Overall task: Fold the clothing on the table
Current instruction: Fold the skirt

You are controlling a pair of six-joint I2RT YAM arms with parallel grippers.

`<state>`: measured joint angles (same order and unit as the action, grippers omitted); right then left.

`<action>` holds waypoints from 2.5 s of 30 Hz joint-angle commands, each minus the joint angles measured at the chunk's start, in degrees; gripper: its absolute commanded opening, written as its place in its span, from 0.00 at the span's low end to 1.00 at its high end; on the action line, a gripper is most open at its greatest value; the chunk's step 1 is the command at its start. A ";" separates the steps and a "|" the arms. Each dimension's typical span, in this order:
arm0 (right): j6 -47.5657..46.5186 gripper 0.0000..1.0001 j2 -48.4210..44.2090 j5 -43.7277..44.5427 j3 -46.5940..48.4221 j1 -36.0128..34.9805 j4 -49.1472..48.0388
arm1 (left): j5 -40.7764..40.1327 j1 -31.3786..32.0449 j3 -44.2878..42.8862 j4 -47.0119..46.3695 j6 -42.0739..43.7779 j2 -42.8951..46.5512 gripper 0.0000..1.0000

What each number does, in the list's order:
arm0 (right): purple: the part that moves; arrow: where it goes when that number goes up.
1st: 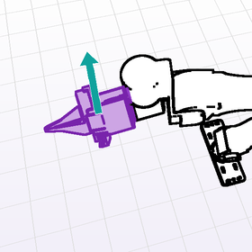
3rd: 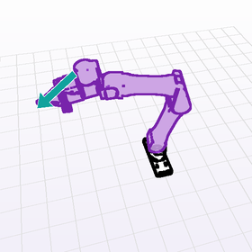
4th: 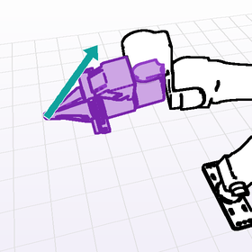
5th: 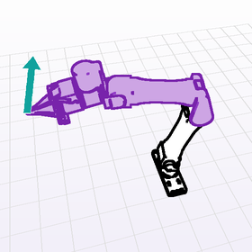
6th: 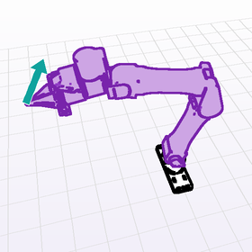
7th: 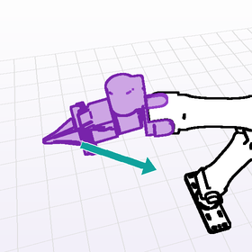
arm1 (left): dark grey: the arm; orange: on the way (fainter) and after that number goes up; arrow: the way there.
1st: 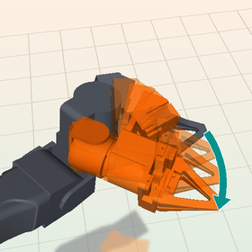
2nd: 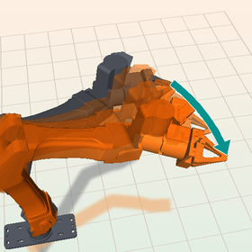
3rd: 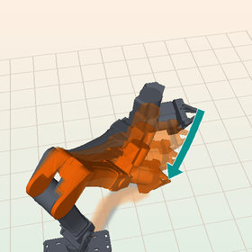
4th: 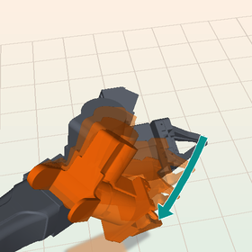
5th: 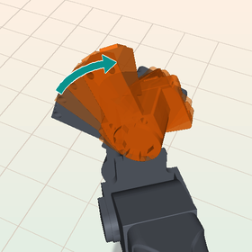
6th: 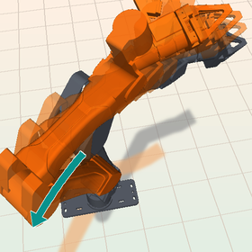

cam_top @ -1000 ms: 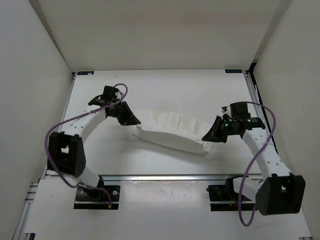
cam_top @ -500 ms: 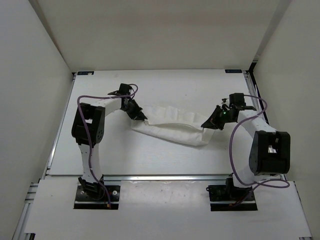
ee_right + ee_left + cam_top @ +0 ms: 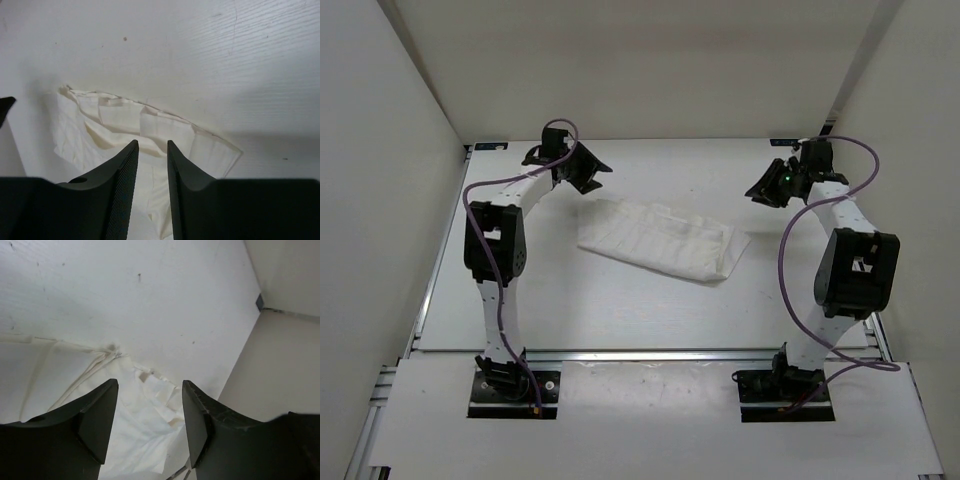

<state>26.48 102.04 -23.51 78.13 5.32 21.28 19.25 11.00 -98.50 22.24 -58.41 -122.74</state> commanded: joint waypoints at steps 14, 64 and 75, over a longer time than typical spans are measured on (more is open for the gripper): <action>-4.24 0.99 -17.22 4.97 -22.48 -7.70 10.80 | 9.33 1.12 28.63 -14.60 2.33 12.79 0.16; 0.07 0.74 7.74 -6.28 -13.36 -14.46 -9.24 | -4.74 -1.69 41.37 0.88 16.31 21.66 0.03; -0.82 0.00 2.48 -5.69 -19.76 -13.06 -7.04 | -5.62 -0.03 42.60 -0.35 16.40 22.28 0.02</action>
<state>26.87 109.27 -30.98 61.08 -8.95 12.25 16.01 9.56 -57.08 20.49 -43.46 -102.19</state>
